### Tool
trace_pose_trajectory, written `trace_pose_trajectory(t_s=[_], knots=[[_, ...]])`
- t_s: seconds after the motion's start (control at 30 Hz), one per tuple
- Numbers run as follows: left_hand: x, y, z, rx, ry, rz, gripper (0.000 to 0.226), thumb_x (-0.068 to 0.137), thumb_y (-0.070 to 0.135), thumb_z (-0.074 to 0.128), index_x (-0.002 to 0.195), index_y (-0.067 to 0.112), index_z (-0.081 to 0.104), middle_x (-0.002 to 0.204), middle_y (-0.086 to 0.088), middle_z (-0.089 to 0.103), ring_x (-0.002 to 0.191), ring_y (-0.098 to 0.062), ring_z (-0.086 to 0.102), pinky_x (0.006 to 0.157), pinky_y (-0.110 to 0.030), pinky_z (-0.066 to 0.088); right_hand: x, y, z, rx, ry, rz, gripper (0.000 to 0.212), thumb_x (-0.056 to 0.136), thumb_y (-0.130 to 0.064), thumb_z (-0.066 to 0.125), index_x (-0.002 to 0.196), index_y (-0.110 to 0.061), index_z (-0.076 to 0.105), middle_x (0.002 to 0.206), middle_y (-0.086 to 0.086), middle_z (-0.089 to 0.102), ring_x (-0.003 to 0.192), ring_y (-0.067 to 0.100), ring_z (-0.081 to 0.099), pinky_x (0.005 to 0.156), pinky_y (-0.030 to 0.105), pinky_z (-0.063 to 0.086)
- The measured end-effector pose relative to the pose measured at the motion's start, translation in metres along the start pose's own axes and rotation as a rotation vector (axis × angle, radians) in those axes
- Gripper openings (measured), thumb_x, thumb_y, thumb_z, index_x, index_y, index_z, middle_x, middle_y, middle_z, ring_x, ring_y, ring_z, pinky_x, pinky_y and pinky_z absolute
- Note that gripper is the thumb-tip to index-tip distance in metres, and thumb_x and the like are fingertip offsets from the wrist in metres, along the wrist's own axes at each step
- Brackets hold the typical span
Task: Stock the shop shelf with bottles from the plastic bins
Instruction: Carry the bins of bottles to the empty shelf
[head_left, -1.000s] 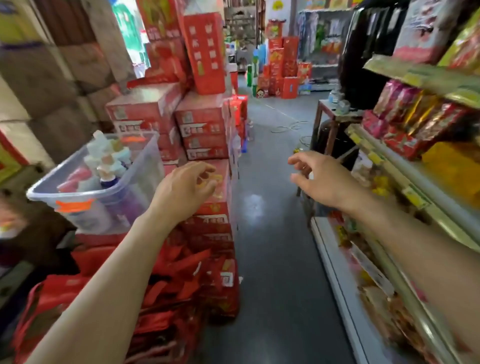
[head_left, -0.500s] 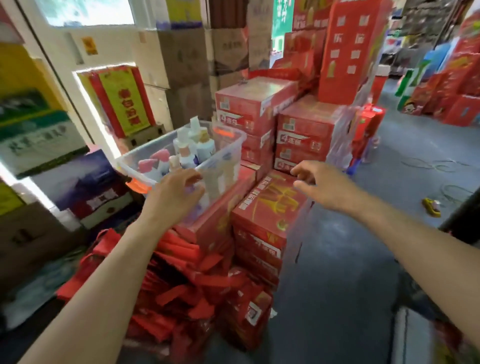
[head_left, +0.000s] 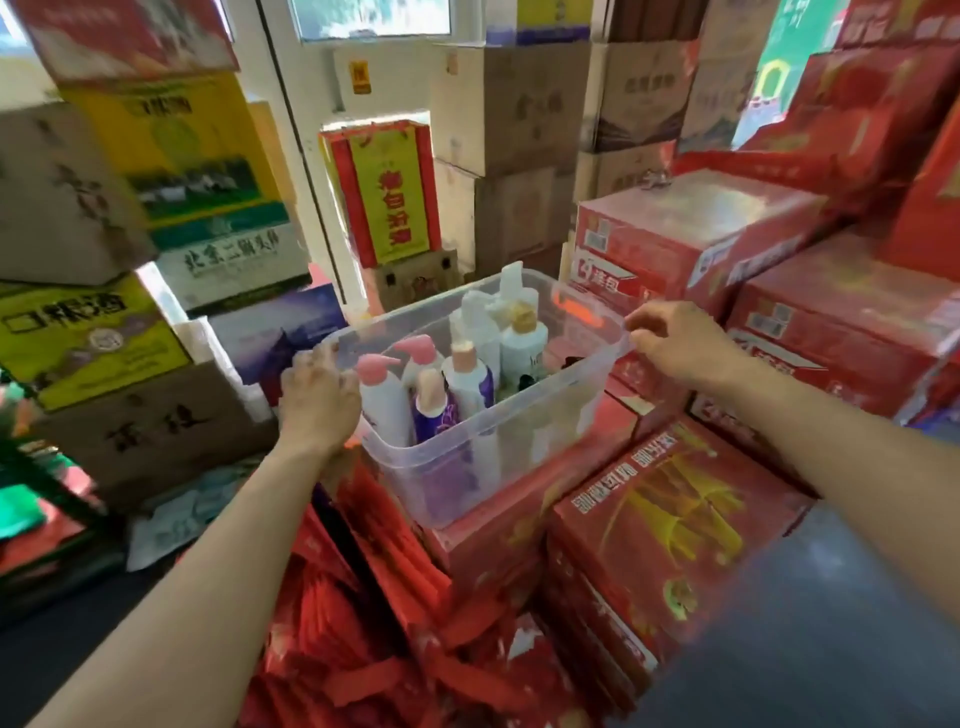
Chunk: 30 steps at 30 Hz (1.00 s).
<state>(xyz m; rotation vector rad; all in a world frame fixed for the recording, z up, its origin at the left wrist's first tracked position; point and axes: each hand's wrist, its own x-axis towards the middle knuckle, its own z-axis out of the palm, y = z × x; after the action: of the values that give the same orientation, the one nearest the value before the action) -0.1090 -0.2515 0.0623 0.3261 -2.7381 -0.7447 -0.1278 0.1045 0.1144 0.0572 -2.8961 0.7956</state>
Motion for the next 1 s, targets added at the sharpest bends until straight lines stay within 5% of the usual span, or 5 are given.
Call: trace_pose_trajectory(t_s=[0.17,0.27,0.57,0.77,1.0], knots=[[0.018,-0.012,0.013,-0.151,-0.189,-0.384,0.07,0.096,0.041,0.045,0.149,0.005,0.017,0.149,-0.025,0.031,0.131,-0.042,0.038,0.107,-0.049,0.035,0.084,0.006,0.021,0.002,-0.039,0.05,0.037,0.095,-0.011,0.048,0.13,0.001,0.054,0.135,0.021,0.055,0.123,0.035,0.052,0.1,0.037,0.04],[0.022,-0.017,0.021,-0.259,-0.245,-0.543,0.079,0.096,0.048,0.043,0.151,0.002,0.01,0.142,-0.022,0.042,0.107,-0.036,0.057,0.073,-0.039,0.051,0.126,0.017,0.036,-0.011,-0.115,0.154,0.038,0.096,-0.017,0.047,0.125,0.007,0.054,0.131,0.03,0.053,0.12,0.042,0.052,0.094,0.04,0.042],[0.024,-0.015,0.029,-0.685,-0.064,-0.8,0.042,0.087,0.03,0.07,0.107,-0.006,0.065,0.089,-0.016,0.065,0.065,-0.022,0.06,0.045,-0.026,0.048,0.192,0.038,0.057,0.324,-0.388,0.367,0.062,0.092,-0.045,0.059,0.13,0.003,0.054,0.132,0.028,0.051,0.121,0.044,0.051,0.1,0.05,0.044],[0.025,-0.001,0.035,-0.631,0.023,-0.875,0.044,0.087,0.04,0.066,0.101,-0.002,0.068,0.102,-0.019,0.069,0.081,-0.03,0.064,0.072,-0.036,0.051,0.232,0.083,0.086,0.565,-0.605,0.406,0.114,0.026,-0.075,0.083,0.122,-0.017,0.065,0.128,0.011,0.061,0.117,0.027,0.057,0.104,0.045,0.044],[0.029,0.002,0.036,-0.62,0.06,-0.934,0.066,0.084,0.047,0.064,0.125,-0.004,0.055,0.112,-0.019,0.067,0.086,-0.031,0.067,0.064,-0.033,0.053,0.223,0.048,0.073,0.52,-0.484,0.418,0.053,0.081,-0.037,0.072,0.117,-0.001,0.06,0.099,0.019,0.064,0.085,0.03,0.06,0.086,0.046,0.05]])
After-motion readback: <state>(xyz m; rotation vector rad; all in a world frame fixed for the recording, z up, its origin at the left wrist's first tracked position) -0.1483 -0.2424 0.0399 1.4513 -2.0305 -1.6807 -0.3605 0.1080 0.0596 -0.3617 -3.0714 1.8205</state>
